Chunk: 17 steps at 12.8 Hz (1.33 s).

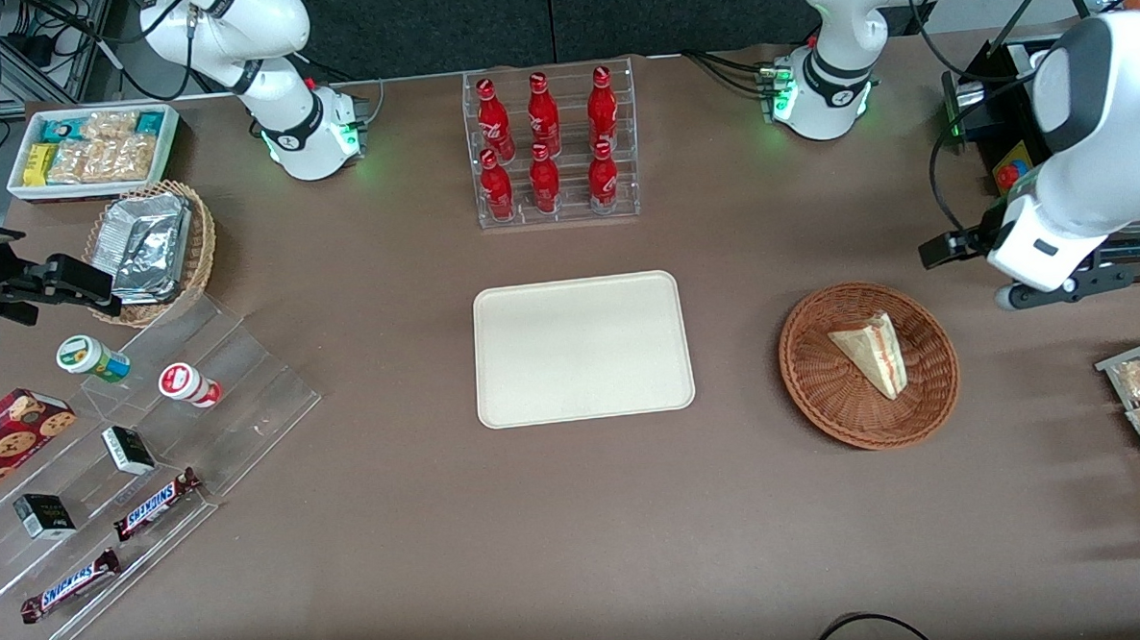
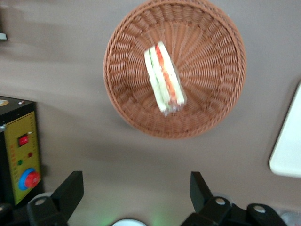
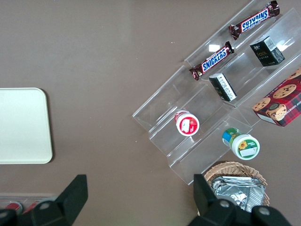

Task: Place sandwich from basket to tray
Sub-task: 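Move the left gripper over the wrapped sandwich in the wicker basket, then lower the left gripper and close it on the sandwich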

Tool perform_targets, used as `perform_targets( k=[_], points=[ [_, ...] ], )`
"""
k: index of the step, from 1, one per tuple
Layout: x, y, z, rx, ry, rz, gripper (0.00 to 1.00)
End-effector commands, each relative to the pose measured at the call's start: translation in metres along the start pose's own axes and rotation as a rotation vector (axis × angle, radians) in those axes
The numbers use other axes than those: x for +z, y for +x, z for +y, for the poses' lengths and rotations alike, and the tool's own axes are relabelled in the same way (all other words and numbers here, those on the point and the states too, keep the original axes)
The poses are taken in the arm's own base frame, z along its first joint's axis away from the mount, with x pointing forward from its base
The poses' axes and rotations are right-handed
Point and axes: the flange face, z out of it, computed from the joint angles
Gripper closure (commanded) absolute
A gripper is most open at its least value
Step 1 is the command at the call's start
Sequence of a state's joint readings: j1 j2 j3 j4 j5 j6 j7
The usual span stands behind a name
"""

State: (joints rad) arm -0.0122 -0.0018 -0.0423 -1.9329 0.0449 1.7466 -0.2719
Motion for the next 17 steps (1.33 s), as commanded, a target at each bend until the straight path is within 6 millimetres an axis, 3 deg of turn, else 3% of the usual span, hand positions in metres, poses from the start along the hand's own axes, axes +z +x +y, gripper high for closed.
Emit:
perform_targets(
  k=[1,7,12,17],
  points=[
    [0.029,0.005,0.005,-0.206,-0.031,0.047,0.0],
    [0.1,0.019,0.016,-0.352,-0.095,0.155,0.0],
    [0.136,0.034,0.029,-0.489,-0.124,0.166,0.0],
    [0.169,0.034,0.038,-0.487,-0.098,0.119,0.0]
  ],
)
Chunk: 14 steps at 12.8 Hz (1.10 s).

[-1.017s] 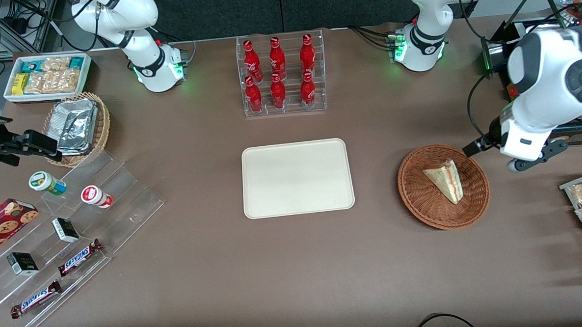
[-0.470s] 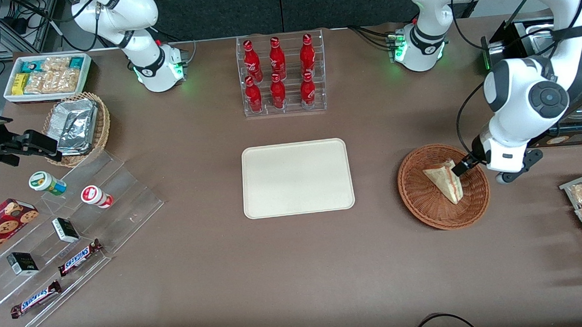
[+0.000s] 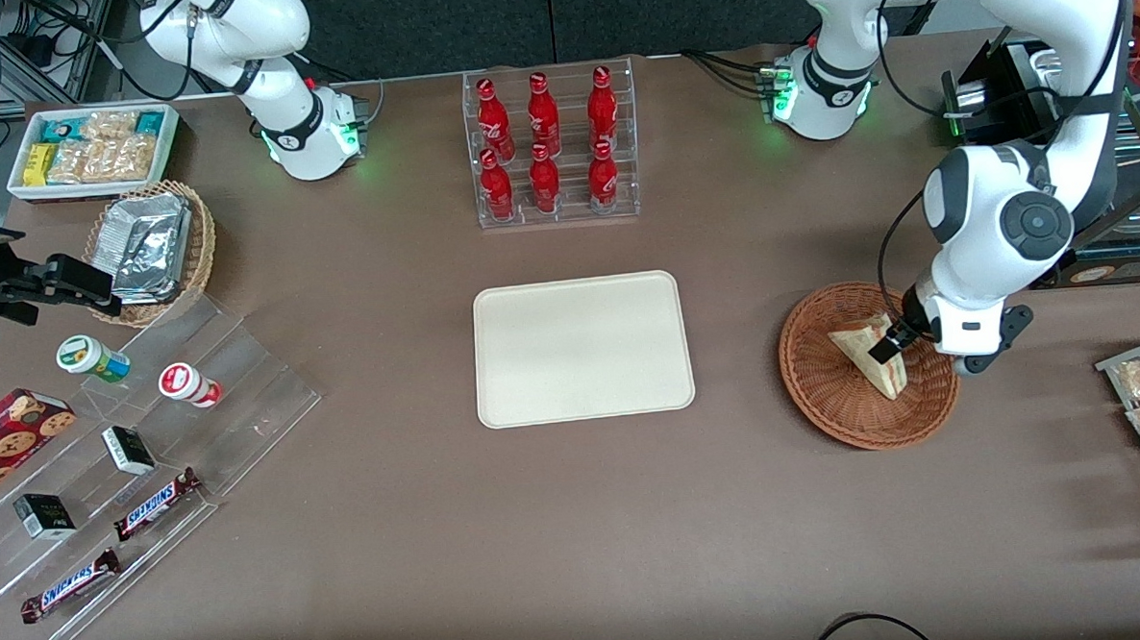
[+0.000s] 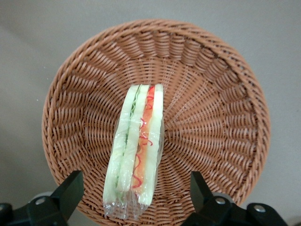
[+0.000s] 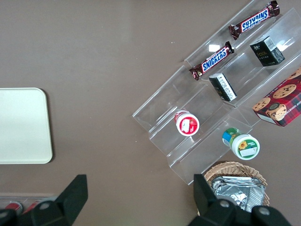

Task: Place sandwich from basket to tray
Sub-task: 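Lower the left gripper and close it on the sandwich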

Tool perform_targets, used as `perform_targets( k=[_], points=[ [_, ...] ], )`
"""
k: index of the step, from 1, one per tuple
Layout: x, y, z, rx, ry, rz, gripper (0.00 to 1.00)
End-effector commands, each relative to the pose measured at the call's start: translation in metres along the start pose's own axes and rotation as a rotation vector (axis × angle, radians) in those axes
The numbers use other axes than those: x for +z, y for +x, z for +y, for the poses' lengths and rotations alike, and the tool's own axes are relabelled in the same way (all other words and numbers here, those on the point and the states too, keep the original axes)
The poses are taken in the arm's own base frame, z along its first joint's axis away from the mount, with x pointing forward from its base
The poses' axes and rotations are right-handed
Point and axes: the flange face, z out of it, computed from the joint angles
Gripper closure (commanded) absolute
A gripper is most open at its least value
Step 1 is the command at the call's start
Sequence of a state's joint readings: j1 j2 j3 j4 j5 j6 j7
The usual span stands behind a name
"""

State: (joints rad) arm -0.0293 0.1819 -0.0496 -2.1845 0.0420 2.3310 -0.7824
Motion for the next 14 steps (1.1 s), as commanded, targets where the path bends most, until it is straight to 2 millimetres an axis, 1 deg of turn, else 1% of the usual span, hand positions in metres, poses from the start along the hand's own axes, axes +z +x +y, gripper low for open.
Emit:
perform_targets(
  k=[1,4,7,8,10,11,12,14],
  points=[
    [0.015,-0.006,0.003,-0.014,0.004,-0.015,0.0],
    [0.03,-0.008,0.0,0.001,0.027,-0.037,0.0],
    [0.041,-0.015,0.006,0.026,0.045,-0.051,0.0],
    [0.046,-0.016,0.006,0.026,0.051,-0.058,0.09],
    [0.046,-0.016,0.005,0.023,0.059,-0.066,0.71],
    [0.047,-0.016,0.003,0.022,0.065,-0.072,0.92],
    [0.047,-0.016,0.003,0.023,0.071,-0.079,1.0],
    [0.047,-0.017,0.004,0.031,0.08,-0.082,1.0]
  ],
)
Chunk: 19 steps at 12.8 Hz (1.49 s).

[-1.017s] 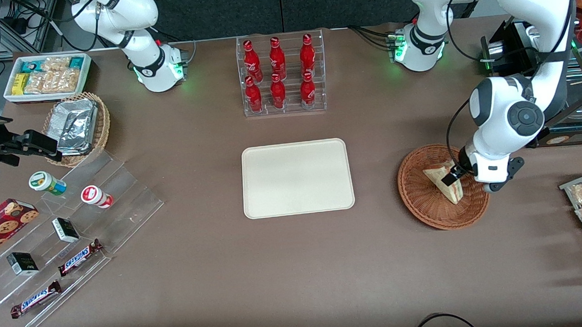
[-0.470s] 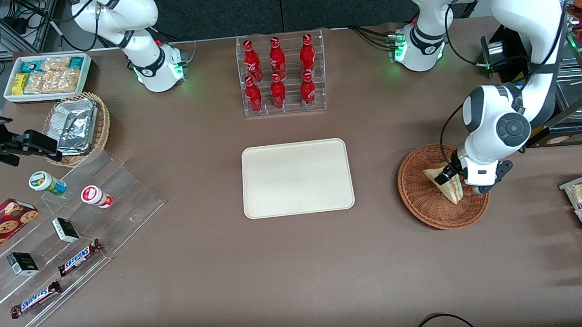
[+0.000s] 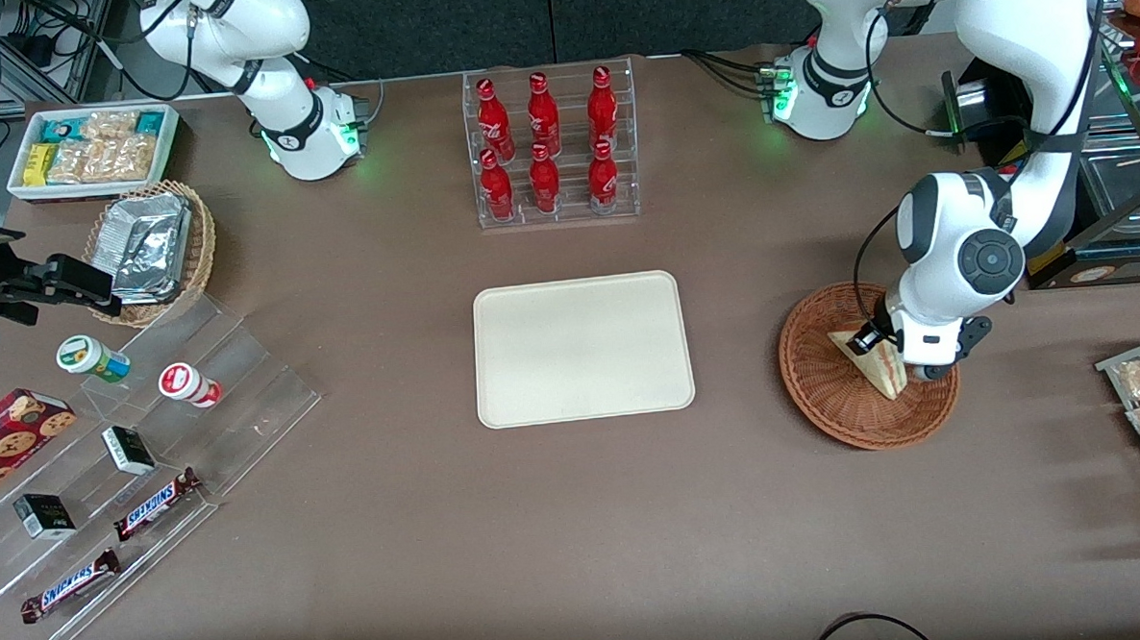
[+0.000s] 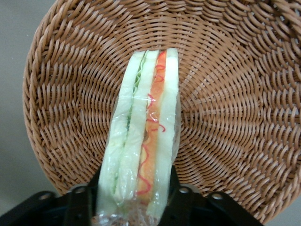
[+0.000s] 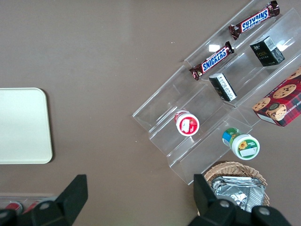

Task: Place sandwich from basket to tray
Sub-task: 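Lower the left gripper and close it on the sandwich, then lift the sandwich and carry it toward the cream tray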

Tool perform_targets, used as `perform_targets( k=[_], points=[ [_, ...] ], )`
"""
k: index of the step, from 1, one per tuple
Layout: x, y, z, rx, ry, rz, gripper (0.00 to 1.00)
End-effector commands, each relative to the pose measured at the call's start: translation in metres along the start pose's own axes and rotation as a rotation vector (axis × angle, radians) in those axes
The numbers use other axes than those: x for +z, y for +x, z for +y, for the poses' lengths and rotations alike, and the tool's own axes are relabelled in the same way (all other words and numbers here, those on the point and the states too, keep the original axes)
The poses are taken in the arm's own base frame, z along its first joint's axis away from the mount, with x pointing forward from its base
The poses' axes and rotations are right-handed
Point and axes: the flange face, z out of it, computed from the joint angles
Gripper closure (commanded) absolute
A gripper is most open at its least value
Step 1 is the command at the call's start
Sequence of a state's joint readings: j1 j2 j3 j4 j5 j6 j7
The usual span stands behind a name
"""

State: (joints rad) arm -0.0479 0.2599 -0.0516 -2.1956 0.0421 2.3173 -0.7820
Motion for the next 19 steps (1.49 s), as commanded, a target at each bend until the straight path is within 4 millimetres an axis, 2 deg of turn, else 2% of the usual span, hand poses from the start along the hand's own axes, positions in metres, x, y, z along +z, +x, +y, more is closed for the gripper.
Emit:
perform_targets(
  k=[1,3,5,8,10,14,19],
  points=[
    [-0.003,-0.003,0.001,0.012,0.015,-0.004,1.0],
    [-0.016,0.003,0.004,0.011,0.027,-0.012,1.0],
    [-0.039,0.009,0.01,0.011,0.042,-0.023,1.0],
    [-0.081,-0.003,0.043,0.059,0.06,-0.029,1.0],
    [-0.099,-0.033,0.078,0.118,0.048,-0.003,1.0],
    [-0.123,-0.102,0.142,0.257,0.012,0.042,1.0],
    [-0.106,-0.192,0.241,0.425,-0.003,0.069,1.0]
  ],
)
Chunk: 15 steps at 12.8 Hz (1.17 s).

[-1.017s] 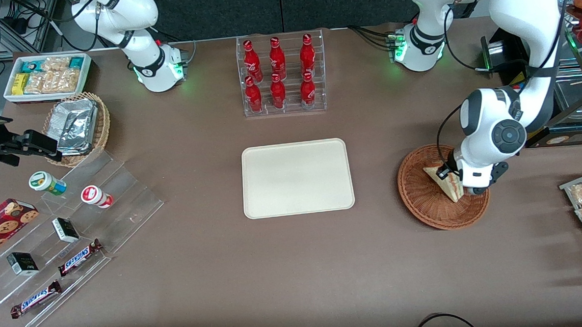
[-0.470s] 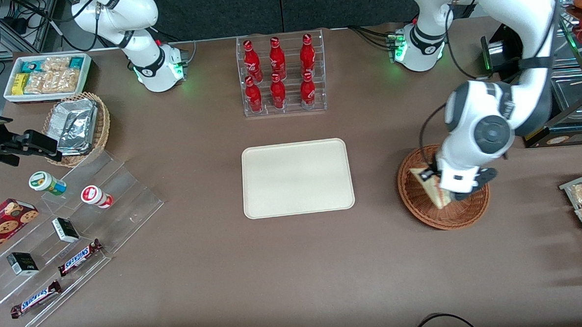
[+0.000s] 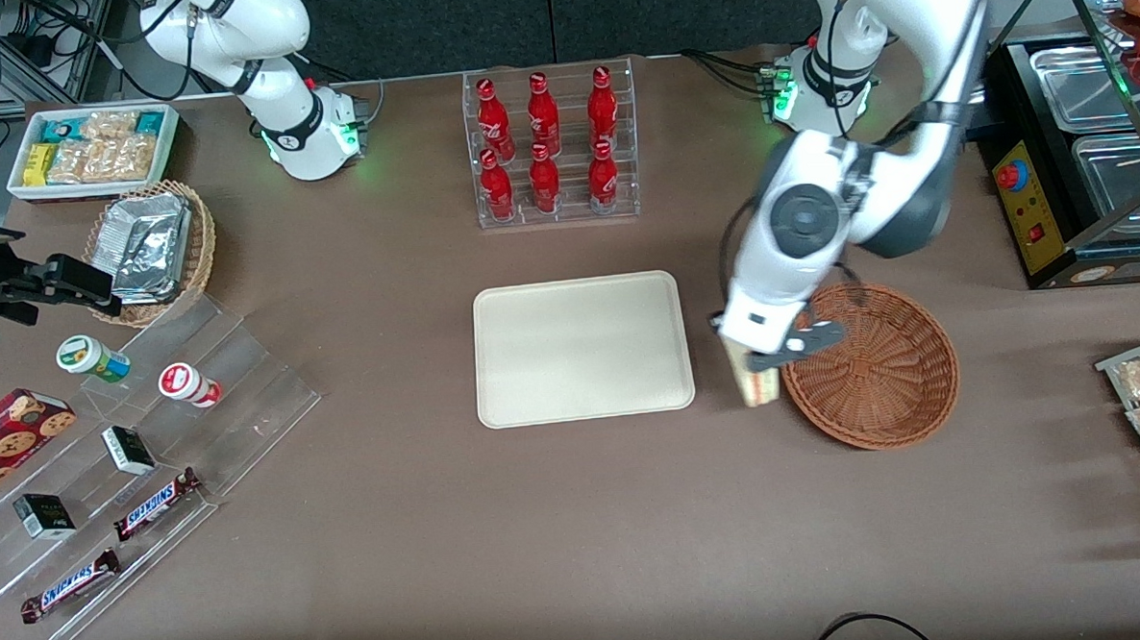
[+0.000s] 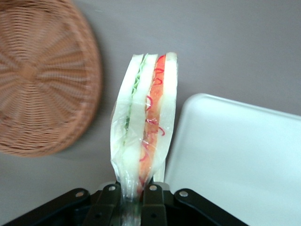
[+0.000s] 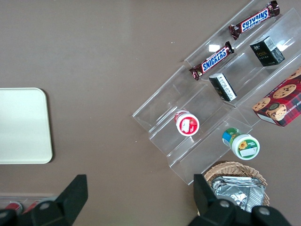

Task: Place sandwich from basket to tray
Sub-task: 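Lift the sandwich and carry it toward the cream tray, then lower the sandwich onto the tray and open the left gripper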

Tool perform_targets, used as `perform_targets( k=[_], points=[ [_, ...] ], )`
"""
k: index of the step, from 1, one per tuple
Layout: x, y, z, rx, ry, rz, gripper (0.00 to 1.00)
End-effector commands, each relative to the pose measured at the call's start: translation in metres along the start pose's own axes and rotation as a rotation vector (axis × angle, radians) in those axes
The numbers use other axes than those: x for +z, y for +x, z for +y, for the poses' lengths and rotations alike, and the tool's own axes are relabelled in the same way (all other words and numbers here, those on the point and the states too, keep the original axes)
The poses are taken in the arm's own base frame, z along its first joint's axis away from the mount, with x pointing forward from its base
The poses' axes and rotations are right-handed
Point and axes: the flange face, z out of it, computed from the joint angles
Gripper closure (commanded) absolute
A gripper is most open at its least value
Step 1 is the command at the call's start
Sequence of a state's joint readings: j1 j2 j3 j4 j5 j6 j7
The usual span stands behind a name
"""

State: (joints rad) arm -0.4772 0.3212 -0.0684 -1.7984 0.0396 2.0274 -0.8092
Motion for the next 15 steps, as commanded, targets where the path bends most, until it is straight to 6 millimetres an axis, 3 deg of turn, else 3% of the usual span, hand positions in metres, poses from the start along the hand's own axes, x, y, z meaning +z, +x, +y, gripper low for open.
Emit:
perform_targets(
  k=[1,5,7,10,15],
  points=[
    [0.014,-0.009,0.065,0.04,-0.007,0.003,1.0],
    [0.045,-0.055,0.139,0.113,-0.032,-0.038,1.0],
    [0.064,-0.071,0.166,0.107,-0.022,-0.042,1.0],
    [0.083,-0.081,0.182,0.134,-0.011,-0.049,1.0],
    [0.101,-0.086,0.186,0.124,-0.018,-0.086,1.0]
  ],
)
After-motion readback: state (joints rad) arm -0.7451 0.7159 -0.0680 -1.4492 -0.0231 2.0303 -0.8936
